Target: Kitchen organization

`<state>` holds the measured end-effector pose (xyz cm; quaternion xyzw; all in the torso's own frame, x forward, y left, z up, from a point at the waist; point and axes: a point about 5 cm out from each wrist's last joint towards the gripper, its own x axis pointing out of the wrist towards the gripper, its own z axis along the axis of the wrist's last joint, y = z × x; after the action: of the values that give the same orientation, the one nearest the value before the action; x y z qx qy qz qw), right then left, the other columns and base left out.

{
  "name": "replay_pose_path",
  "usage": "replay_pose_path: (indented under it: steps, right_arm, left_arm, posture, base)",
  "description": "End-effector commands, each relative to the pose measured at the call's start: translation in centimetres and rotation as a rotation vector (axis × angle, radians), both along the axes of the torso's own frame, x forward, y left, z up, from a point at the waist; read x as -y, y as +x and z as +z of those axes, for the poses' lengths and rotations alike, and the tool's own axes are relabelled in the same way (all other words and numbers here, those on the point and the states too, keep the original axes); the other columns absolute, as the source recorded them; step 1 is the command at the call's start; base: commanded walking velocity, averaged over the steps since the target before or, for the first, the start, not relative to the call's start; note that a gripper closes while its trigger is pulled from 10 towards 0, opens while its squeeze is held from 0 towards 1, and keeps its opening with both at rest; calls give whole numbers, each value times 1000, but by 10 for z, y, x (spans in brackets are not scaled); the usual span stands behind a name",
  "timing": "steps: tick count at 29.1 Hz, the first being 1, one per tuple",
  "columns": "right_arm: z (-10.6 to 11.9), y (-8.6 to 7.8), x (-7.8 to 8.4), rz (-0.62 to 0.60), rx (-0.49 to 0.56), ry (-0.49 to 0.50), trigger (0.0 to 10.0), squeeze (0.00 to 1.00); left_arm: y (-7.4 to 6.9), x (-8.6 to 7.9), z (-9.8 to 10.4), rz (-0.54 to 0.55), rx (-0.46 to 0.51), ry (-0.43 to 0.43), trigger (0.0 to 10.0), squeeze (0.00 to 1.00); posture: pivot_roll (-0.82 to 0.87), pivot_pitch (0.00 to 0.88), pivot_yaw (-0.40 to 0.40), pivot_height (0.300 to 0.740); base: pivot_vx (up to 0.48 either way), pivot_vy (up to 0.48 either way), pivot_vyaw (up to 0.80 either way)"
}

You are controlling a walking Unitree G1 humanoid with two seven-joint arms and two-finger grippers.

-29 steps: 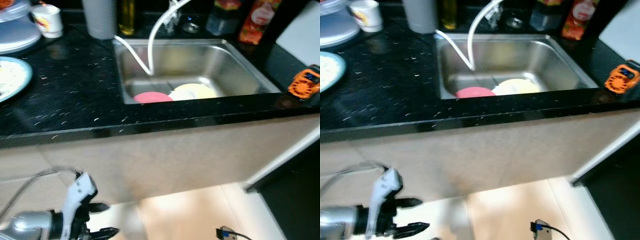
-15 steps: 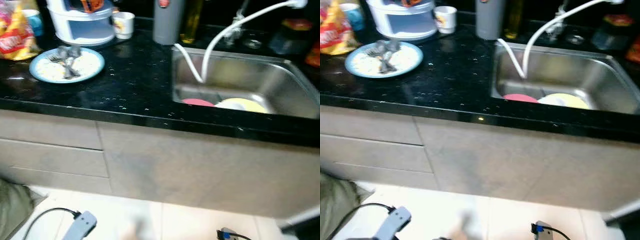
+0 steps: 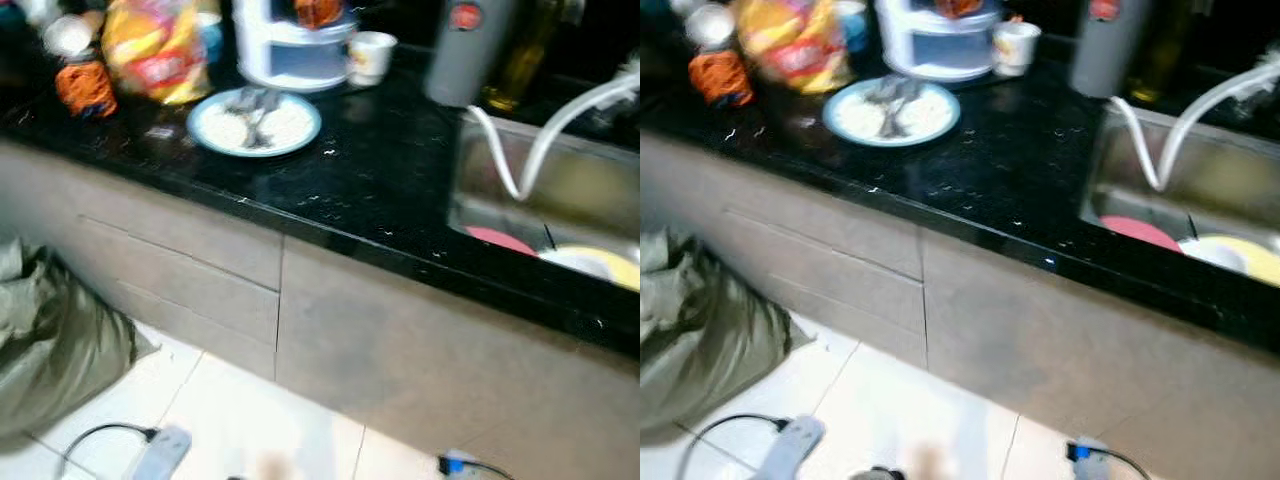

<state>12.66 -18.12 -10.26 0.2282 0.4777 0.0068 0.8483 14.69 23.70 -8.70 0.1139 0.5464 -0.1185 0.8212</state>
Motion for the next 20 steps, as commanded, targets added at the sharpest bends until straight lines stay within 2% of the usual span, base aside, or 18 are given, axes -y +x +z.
replay_pose_path:
  steps: [1,3,7,13,15,16,18,19,20]
  right_arm:
    - [-4,-12,-2,-1,-42,10,10000,0]
    - [-4,-12,-2,-3,-40,7,10000,0]
    - [-4,-13,-2,-8,-41,3,10000,0]
    - [-4,-12,-2,-64,-33,-6,10000,0]
    - [6,9,33,-227,-63,38,10000,0]
    - [6,9,33,-227,-63,38,10000,0]
    - [20,30,55,-249,-4,55,10000,0]
    - [20,30,55,-249,-4,55,10000,0]
    - [24,37,58,-231,35,58,10000,0]
  left_arm:
    - [-4,4,-3,52,6,-9,10000,0]
    - [-9,5,-6,103,6,-6,10000,0]
    - [-11,6,-7,128,7,-9,10000,0]
    - [-15,11,-10,117,-12,-13,10000,0]
    - [-13,12,-10,91,-19,-10,10000,0]
    - [-13,12,-10,91,-19,-10,10000,0]
    - [-7,15,-8,85,-6,-13,10000,0]
    - [-7,15,-8,85,-6,-13,10000,0]
    - [-2,16,-7,85,7,-16,10000,0]
  posture:
    - [94,86,-62,740]
    - [88,77,-63,740]
    - [78,69,-62,740]
    - [24,61,-28,740]
    - [13,53,-27,740]
    - [13,53,-27,740]
    - [-5,52,-21,740]
    - [-5,52,-21,740]
    - [-10,49,-20,740]
  base:
    - [0,0,794]
    - [0,0,794]
    - [0,0,794]
    - [0,0,794]
    - [0,0,338]
    - [0,0,0]
    - [0,0,0]
    - [0,0,0]
    - [0,0,0]
